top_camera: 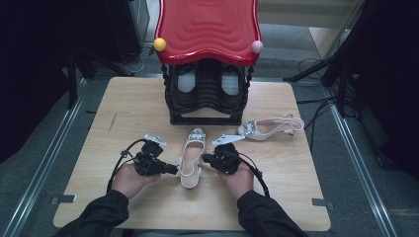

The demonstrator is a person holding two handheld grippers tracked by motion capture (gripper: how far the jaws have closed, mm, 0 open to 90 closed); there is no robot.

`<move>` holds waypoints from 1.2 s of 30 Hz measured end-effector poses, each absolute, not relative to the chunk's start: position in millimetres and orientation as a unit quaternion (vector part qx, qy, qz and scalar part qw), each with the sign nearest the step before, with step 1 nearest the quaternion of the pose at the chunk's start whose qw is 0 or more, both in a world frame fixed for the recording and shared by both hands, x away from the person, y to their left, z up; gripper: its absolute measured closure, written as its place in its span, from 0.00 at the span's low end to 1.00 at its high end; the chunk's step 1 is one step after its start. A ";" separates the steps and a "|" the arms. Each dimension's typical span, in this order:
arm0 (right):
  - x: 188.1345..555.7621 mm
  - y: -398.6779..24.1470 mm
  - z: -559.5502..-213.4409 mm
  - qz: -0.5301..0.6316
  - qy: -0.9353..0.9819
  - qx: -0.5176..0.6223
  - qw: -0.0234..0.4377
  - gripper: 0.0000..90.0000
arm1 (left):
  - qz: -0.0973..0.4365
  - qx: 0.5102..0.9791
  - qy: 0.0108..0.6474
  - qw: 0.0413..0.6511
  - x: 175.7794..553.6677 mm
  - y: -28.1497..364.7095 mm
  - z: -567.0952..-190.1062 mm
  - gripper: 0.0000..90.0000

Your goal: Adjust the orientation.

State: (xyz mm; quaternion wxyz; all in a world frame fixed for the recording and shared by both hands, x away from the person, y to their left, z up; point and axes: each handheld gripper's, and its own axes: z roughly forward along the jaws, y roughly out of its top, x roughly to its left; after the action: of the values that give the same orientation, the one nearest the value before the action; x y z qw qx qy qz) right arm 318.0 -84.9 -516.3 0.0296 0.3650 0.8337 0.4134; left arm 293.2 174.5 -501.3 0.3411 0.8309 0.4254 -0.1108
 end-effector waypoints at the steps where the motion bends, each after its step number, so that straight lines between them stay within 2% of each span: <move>1: 318.3 -85.4 -516.0 0.412 0.834 0.365 0.030 1.00 | -0.111 0.831 0.425 0.341 293.3 174.7 -501.4 0.99; 3: 318.3 -86.1 -515.3 0.410 0.835 0.365 0.030 1.00 | -0.107 0.831 0.425 0.341 294.2 177.6 -500.3 0.97; 6: 318.0 -87.5 -514.0 0.405 0.839 0.360 0.042 0.93 | -0.090 0.827 0.430 0.350 293.8 182.3 -496.2 0.94; 12: 318.6 -95.9 -503.7 0.430 0.831 0.350 0.054 0.77 | -0.058 0.816 0.441 0.369 294.8 195.8 -488.0 0.77; 16: 319.6 -102.0 -497.2 0.426 0.835 0.343 0.058 0.72 | -0.053 0.816 0.444 0.367 297.4 200.2 -489.2 0.70; 25: 323.1 -113.5 -491.1 0.427 0.831 0.352 0.051 0.72 | -0.035 0.816 0.438 0.376 300.4 202.6 -486.1 0.57; 30: 324.2 -123.0 -485.0 0.432 0.825 0.360 0.057 0.72 | -0.031 0.817 0.435 0.377 302.8 202.8 -484.7 0.54; 36: 325.3 -140.9 -476.5 0.437 0.814 0.375 0.067 0.77 | -0.032 0.817 0.432 0.381 306.9 203.6 -482.3 0.53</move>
State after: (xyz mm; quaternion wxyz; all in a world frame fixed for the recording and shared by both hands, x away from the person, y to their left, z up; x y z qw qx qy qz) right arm 325.3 -140.9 -476.5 0.0672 0.3754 0.8144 0.4374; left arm 306.9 203.6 -482.3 0.3812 0.8169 0.4318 -0.0316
